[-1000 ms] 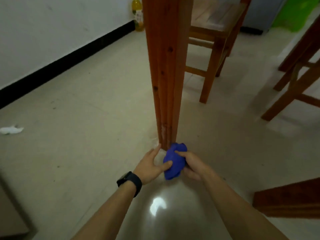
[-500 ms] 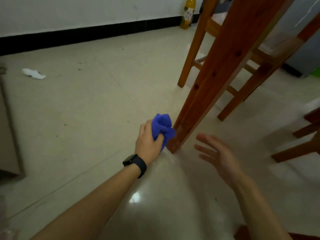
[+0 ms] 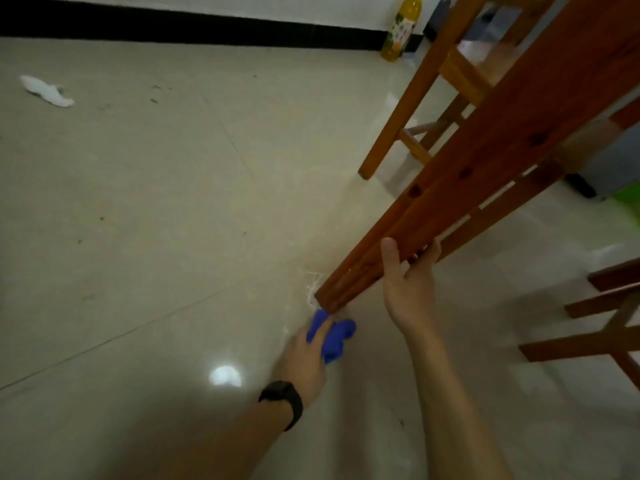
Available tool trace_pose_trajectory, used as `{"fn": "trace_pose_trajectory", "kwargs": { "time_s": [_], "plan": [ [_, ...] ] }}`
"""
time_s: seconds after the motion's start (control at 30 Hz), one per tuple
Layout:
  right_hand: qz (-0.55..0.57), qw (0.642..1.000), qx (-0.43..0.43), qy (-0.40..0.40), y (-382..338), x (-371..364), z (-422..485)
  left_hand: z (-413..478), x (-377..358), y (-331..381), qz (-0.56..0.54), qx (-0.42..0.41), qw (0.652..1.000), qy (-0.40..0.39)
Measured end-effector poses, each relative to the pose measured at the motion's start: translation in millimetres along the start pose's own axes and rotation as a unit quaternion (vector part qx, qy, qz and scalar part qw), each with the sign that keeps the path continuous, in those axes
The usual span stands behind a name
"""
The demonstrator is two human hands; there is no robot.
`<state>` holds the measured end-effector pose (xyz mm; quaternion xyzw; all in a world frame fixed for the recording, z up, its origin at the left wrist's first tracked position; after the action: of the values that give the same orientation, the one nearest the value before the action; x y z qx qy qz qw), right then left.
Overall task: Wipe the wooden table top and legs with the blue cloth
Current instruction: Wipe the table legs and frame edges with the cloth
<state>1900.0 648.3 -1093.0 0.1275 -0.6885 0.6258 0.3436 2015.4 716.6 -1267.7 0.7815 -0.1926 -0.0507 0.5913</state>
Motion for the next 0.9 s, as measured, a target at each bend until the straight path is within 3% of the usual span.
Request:
{"fn": "trace_pose_trajectory", "kwargs": {
  "time_s": [0.17, 0.23, 0.33, 0.43, 0.53, 0.63, 0.7, 0.8, 0.83, 0.9],
  "plan": [
    [0.031, 0.998, 0.001, 0.053, 15.2, -16.4, 6.5, 30.2, 12.9, 31.6, -0.119, -0.063, 0.961, 0.241],
    [0.046, 0.997, 0.006, 0.069, 19.2, -22.0, 8.2, 44.8, 14.4, 57.2, -0.135, -0.111, 0.948, 0.265],
    [0.047, 0.995, 0.017, 0.088, 24.5, -26.0, 9.9, 55.6, -2.4, 73.8, -0.096, -0.145, 0.96, 0.22],
    [0.041, 0.995, 0.014, 0.091, 27.4, -27.9, 11.4, 62.2, -0.9, 42.5, -0.038, -0.04, 0.985, 0.165],
    [0.031, 0.995, 0.015, 0.097, 28.2, -26.3, 10.9, 52.8, 19.4, 0.1, 0.097, 0.031, 0.994, 0.034],
    [0.017, 0.995, 0.012, 0.095, 30.2, -28.1, 10.8, 48.6, 35.3, 1.3, 0.018, 0.029, 0.99, 0.137],
    [0.021, 0.994, 0.003, 0.111, 34.1, -30.0, 10.4, 54.3, 33.0, 29.4, -0.046, -0.073, 0.976, 0.2],
    [0.011, 0.991, -0.002, 0.134, 37.0, -34.0, 12.3, 58.0, 20.8, 66.8, -0.014, -0.191, 0.965, 0.182],
    [0.015, 0.991, -0.002, 0.133, 37.7, -35.2, 12.7, 59.2, 13.4, 66.5, -0.005, -0.177, 0.97, 0.166],
    [0.014, 0.99, 0.001, 0.138, 37.3, -35.9, 12.9, 61.0, 0.0, 46.3, 0.007, -0.075, 0.99, 0.122]
  ]
}}
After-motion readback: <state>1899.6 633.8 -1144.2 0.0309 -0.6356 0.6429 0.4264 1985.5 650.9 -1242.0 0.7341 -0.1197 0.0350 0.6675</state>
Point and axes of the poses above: each hand's wrist, its own z-axis towards the middle knuckle, its own x-axis out of the back of the hand, y = z × x, the point moved 1 cm from there along z, towards the middle knuckle, and after that the axes turned 13 degrees about -z, right-handed, at the moved point
